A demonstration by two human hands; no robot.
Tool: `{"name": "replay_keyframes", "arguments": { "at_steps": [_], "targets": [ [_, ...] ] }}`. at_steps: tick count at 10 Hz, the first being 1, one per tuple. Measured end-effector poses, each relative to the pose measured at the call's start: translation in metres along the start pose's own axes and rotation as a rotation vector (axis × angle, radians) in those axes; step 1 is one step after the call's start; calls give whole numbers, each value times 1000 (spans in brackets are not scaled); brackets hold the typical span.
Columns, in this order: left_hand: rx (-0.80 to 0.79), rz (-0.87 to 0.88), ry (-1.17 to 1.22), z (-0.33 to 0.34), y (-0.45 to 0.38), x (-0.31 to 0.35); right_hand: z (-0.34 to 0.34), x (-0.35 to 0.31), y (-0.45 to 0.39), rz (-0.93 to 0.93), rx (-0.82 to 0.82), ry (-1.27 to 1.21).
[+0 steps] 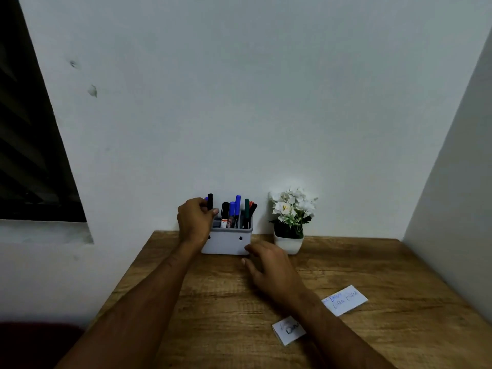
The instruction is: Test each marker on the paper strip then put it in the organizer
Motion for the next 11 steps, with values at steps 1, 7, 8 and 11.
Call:
{"name": "replay_keyframes", "arguments": {
  "at_steps": [1,7,8,11],
  "targets": [
    [22,11,-4,-2,1,1,2,-1,1,4,-15,-4],
    [26,-24,-99,-2,11,4,-16,0,9,8,5,16],
    [37,-12,-119,-5,13,8,-22,-2,10,3,16,24],
    [93,104,-146,-16,37,27,-34,1,19,29,19,67]
  ]
}}
Point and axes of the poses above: each hand's wrist, its own y-axis away from the middle knuckle, its own z-axis out of the palm, x = y × z, the point moved 10 cm from there along -y, towards the middle knuckle, and after that the axes turned 7 degrees about y, right-handed, at the moved point
